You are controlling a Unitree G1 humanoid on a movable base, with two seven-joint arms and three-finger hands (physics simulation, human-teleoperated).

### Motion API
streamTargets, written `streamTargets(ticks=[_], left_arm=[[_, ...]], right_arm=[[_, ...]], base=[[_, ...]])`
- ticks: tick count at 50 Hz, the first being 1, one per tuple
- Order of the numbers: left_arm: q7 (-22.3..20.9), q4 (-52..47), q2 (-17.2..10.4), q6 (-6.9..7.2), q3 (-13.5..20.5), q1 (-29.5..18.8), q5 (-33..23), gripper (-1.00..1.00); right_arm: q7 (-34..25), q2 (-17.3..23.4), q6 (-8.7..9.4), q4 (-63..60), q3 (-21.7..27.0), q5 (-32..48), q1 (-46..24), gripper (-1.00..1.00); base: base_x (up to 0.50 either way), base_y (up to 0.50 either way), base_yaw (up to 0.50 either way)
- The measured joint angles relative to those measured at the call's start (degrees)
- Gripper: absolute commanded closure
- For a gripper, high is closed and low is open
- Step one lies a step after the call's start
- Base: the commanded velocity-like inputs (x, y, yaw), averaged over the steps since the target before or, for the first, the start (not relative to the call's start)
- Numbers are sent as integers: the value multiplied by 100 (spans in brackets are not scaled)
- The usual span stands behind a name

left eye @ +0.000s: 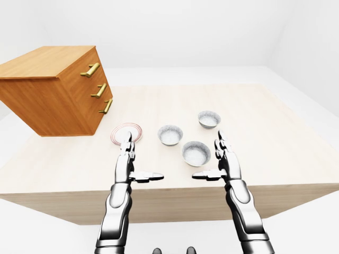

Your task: Stack the bowl at the front on the bowl in the middle.

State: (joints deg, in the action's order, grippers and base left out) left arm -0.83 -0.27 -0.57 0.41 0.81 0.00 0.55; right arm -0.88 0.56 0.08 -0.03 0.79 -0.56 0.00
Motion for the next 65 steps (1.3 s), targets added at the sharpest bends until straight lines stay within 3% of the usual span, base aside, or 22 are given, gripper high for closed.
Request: streamTargets(ticks=[8, 16, 19, 32, 57, 65], left_arm=[[-103, -84, -59, 176, 107, -42, 46, -100], [-194, -148, -163, 459, 244, -259, 67, -100], [-228, -206, -221, 459, 309, -383, 67, -100], [-336, -573, -395, 459, 497, -800, 93, -100], [-385, -807, -418, 459, 543, -909, 118, -100], [-379, -809, -419, 459, 546, -918, 122, -100]], right_arm=[[-149, 67, 36, -42, 95, -12, 18, -100], [-285, 156, 321, -303, 206, 67, -78, -100], [-308, 192, 492, -422, 265, 83, -194, -100], [-390, 298, 492, -786, 403, 37, -574, -100], [-514, 306, 492, -902, 390, 22, -636, -100], [-544, 302, 492, -878, 371, 58, -647, -100]], base=[[0, 0, 0], [0, 0, 0], [0, 0, 0], [1, 0, 0], [38, 3, 0], [4, 2, 0]])
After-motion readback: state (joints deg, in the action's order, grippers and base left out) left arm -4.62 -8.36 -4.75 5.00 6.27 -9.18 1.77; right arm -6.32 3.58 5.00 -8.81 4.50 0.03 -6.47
